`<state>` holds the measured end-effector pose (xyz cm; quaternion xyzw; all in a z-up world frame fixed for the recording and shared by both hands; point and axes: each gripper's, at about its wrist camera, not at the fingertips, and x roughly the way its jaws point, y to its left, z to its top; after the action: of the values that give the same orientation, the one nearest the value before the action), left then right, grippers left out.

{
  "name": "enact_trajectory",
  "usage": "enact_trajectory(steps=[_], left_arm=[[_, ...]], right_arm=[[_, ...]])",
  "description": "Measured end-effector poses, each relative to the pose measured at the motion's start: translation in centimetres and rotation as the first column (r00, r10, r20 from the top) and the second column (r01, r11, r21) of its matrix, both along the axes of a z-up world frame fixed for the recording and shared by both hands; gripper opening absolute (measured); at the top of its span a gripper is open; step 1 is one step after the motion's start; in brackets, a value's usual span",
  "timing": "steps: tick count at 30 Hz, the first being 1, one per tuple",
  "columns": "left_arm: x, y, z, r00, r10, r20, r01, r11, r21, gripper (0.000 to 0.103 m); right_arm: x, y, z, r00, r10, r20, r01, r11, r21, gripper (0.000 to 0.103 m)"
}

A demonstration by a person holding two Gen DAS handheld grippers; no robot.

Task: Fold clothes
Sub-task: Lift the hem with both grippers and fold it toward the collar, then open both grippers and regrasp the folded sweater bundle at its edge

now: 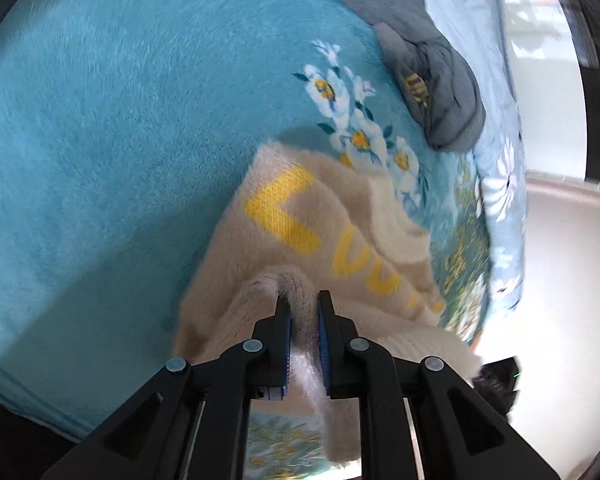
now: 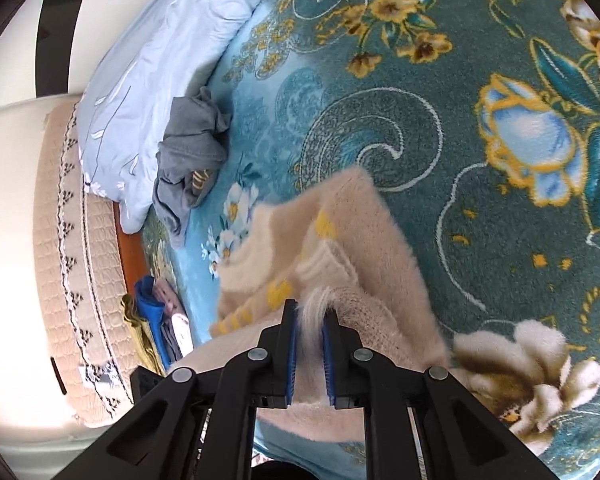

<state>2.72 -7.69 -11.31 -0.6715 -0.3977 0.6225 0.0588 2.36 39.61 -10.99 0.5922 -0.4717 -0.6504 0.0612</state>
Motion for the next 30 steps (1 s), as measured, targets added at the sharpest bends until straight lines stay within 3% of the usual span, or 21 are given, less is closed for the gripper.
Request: enact_trajectory(steps=[4,6,8,12,15,19,21,25,27,30], left_arm=[[-0.2,-0.4,-0.2,0.999,0.015,-0.039,-0.014,0.999,0.036,0.016],[-0.3,-0.7,-0.2,0.997,0.025,-0.067,-0.021,0.998,0.060,0.020],[-0.2,-1.6,-0.2,0.992,0.062,-0.106,-0.053,0.995,0.085,0.025],[0.1,-3.6,0.1,0.977,0.133,-0.167,-0.117,0.988,0.102,0.027],[-0.3,-3.4,1.0,0.970,0.087,-0.227,-0.081,0.996,0.035,0.027],[-0.7,-1.2,3.2,0.936,-0.080,-0.343,0.048,0.994,-0.102,0.029],[-0.8,0.5,3.8,0.909,-0.186,-0.373,0.116,0.973,-0.200,0.037],[-0.9,3.6,3.0,0.860,-0.380,-0.340,0.243,0.892,-0.380,0.040],[-0.8,4.6,2.2,0.846,-0.434,-0.309,0.286,0.859,-0.425,0.040],[-0.9,5.0,1.4,0.840,-0.457,-0.292,0.306,0.843,-0.442,0.040]], right_arm=[[-0.5,0.4,0.5,1.000,-0.025,-0.011,0.025,1.000,0.006,0.015],[-0.7,0.8,1.1,0.999,-0.045,-0.031,0.045,0.999,0.011,0.023],[-0.8,1.7,1.9,0.995,-0.075,-0.063,0.077,0.997,0.026,0.025],[-0.7,2.5,3.2,0.990,-0.086,-0.109,0.092,0.994,0.054,0.025],[-0.2,2.0,3.6,0.988,-0.043,-0.149,0.061,0.991,0.121,0.025],[0.5,-0.1,4.1,0.973,0.114,-0.202,-0.043,0.944,0.326,0.034],[0.7,-1.5,4.0,0.952,0.219,-0.213,-0.113,0.900,0.422,0.041],[0.8,-3.5,3.1,0.919,0.334,-0.211,-0.178,0.827,0.533,0.043],[0.8,-3.7,2.2,0.925,0.321,-0.204,-0.172,0.830,0.530,0.043],[0.9,-3.6,1.5,0.936,0.283,-0.207,-0.147,0.853,0.502,0.041]])
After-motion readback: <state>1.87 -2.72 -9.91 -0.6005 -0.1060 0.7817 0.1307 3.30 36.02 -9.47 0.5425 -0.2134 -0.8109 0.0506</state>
